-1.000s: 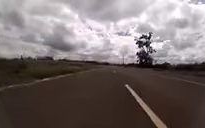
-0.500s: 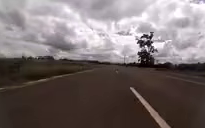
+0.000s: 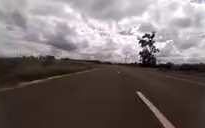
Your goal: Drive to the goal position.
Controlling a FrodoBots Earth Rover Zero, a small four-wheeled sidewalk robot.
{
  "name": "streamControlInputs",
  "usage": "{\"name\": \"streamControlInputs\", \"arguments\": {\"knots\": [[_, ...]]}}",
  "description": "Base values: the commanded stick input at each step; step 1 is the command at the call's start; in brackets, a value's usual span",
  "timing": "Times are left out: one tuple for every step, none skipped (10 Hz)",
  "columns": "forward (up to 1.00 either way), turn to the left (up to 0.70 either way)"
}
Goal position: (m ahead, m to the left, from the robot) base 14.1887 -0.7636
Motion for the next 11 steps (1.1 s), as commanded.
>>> {"name": "streamControlInputs", "arguments": {"knots": [[1.0,0.0],[1.0,0.0],[1.0,0.0],[1.0,0.0],[1.0,0.0],[1.0,0.0],[1.0,0.0],[1.0,0.0],[1.0,0.0],[1.0,0.0],[1.0,0.0]]}}
